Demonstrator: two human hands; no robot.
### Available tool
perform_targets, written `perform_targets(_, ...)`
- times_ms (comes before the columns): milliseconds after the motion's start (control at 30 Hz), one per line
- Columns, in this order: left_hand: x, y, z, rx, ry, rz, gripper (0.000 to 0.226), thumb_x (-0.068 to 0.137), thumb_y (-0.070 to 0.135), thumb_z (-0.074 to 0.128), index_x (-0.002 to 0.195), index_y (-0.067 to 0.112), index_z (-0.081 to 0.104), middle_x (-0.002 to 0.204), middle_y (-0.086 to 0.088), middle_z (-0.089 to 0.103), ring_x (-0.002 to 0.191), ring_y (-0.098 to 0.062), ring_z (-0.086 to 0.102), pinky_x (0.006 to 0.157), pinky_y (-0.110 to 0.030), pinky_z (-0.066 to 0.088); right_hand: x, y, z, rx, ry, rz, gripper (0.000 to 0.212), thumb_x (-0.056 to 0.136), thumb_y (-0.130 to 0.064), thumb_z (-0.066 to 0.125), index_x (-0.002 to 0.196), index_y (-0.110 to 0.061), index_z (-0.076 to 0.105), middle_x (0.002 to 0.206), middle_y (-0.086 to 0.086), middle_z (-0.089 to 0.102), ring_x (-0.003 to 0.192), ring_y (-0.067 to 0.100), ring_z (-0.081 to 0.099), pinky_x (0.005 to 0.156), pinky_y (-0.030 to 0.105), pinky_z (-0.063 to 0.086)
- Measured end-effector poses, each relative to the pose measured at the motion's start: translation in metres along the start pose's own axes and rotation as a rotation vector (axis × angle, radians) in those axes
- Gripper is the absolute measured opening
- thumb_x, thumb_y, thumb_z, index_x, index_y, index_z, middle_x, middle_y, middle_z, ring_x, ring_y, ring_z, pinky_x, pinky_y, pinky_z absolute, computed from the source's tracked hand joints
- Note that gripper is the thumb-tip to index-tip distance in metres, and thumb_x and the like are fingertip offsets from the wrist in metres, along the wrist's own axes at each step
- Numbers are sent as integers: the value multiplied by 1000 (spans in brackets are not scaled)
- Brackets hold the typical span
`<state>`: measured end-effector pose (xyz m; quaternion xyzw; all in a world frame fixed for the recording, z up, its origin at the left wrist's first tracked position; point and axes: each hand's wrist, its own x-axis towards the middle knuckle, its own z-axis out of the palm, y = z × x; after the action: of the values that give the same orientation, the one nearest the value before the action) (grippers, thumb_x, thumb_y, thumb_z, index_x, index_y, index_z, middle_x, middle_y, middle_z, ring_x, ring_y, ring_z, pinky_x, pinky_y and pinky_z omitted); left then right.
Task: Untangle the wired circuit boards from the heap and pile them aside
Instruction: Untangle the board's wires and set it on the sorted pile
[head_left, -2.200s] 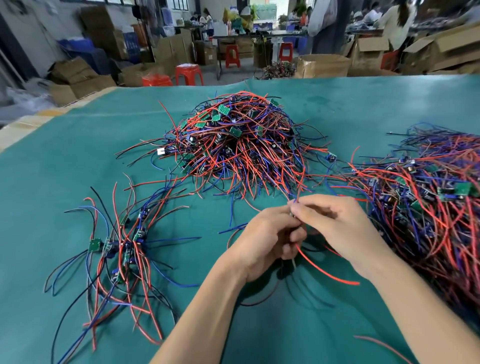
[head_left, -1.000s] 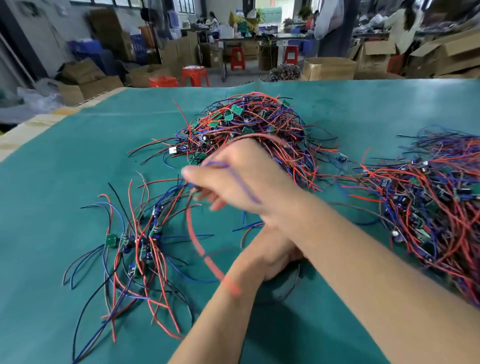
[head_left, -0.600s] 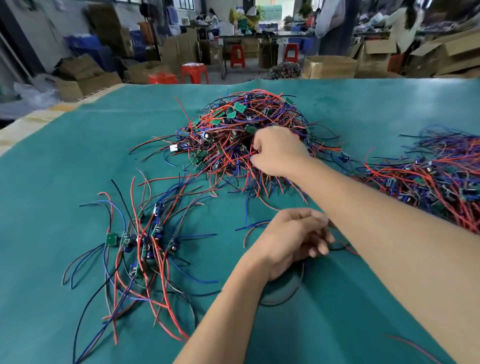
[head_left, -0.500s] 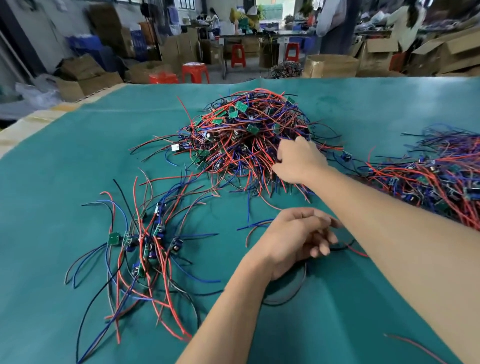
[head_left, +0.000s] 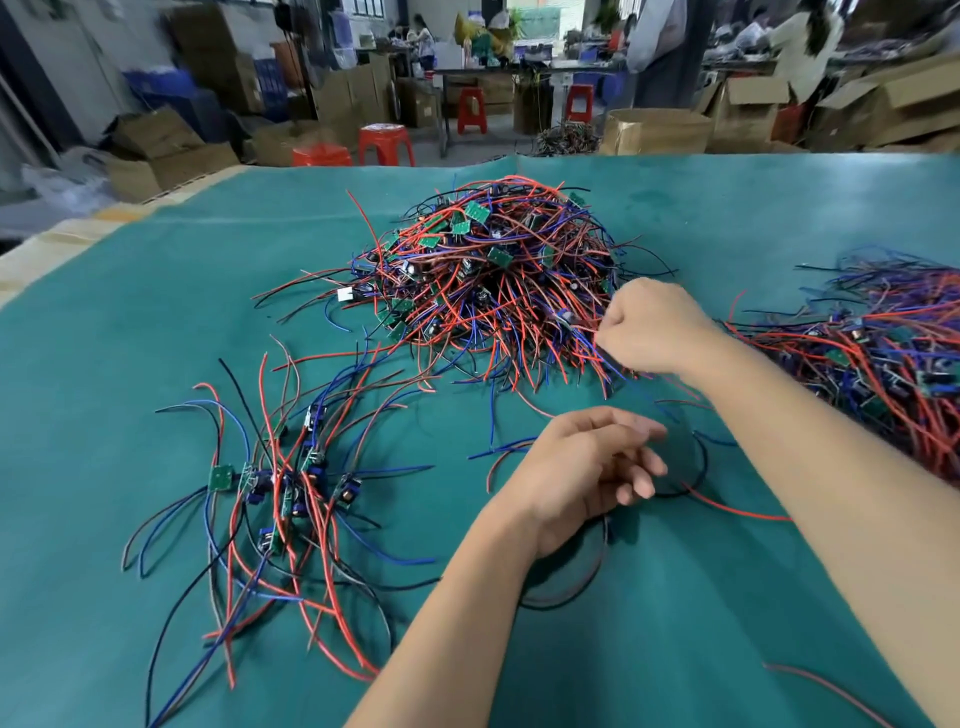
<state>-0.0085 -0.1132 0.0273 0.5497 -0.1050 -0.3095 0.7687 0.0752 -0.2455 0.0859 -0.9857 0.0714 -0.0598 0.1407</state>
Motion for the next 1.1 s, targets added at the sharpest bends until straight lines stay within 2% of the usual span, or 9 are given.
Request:
perform_targets(167, 5, 1, 1, -168, 124, -50, 27, 105, 35, 42, 111, 9, 45, 70, -14, 67, 46, -17, 57, 43, -20, 39, -54, 40, -22, 367, -84, -6, 10, 81, -14, 79, 72, -16, 77, 78, 2, 76, 83, 20, 69, 83, 39, 53)
perform_targets(267, 7, -1, 2, -208, 160, -36, 34, 106, 40, 37, 104, 8, 47, 65, -11, 65, 44, -17, 55, 42, -20, 38, -91, 48, -20, 535, -338, -124, 18, 82, -5, 79, 70, -18, 76, 66, -1, 71, 60, 8, 58, 66, 31, 45)
perform_targets(433, 8, -5, 0, -37, 128, -3, 37, 107, 28, 35, 92, 5, 61, 55, -1, 58, 36, -11, 45, 40, -19, 36, -125, 48, -17, 707, -754, -318, 11, 80, -14, 84, 75, -21, 76, 70, -5, 70, 63, 4, 56, 61, 14, 44)
perform_targets(500, 7, -6, 0, 13, 86, 15, 39, 107, 28, 38, 83, 10, 64, 54, 0, 55, 36, -10, 41, 40, -18, 33, -126, 48, -15, 767, -720, -324, 9, 77, -22, 83, 73, -19, 76, 68, -3, 70, 60, 6, 55, 57, 14, 43)
perform_targets(567, 7, -7, 0, 18, 73, 35, 38, 106, 29, 41, 81, 14, 66, 54, -1, 52, 36, -10, 39, 39, -18, 30, -121, 49, -9, 848, -554, -227, 21, 76, -28, 89, 67, -18, 73, 62, 3, 67, 51, 8, 51, 47, 13, 38)
perform_targets(667, 7, -7, 1, 27, 62, 75, 30, 104, 33, 46, 98, 11, 67, 57, -3, 51, 39, -11, 38, 40, -18, 28, -116, 52, 3, 993, -290, -10, 27, 80, -36, 81, 68, -17, 66, 60, 5, 62, 47, 10, 46, 41, 14, 32)
perform_targets(800, 5, -8, 4, 30, 117, 122, 53, 100, 43, 50, 117, -7, 53, 71, -8, 51, 46, -9, 43, 40, -19, 34, -120, 42, 16, 1047, -328, -98, 14, 81, -35, 85, 83, -26, 74, 67, -2, 69, 54, 7, 53, 43, 13, 34)
perform_targets(967, 4, -7, 4, 49, 222, 134, 83, 78, 66, 55, 122, -4, 43, 65, -2, 54, 42, -11, 46, 42, -20, 40, -118, 41, 17, 1020, -282, -191, 16, 74, -38, 80, 78, -23, 77, 66, 0, 71, 57, 7, 49, 50, 10, 35)
perform_targets(1100, 5, -10, 2, 24, 244, 92, 67, 87, 67, 46, 121, 12, 57, 73, -9, 61, 56, -13, 59, 49, -21, 48, -120, 40, 20, 948, -265, -237, 26, 62, -45, 84, 80, -26, 80, 74, -1, 62, 67, 14, 49, 63, 24, 42)
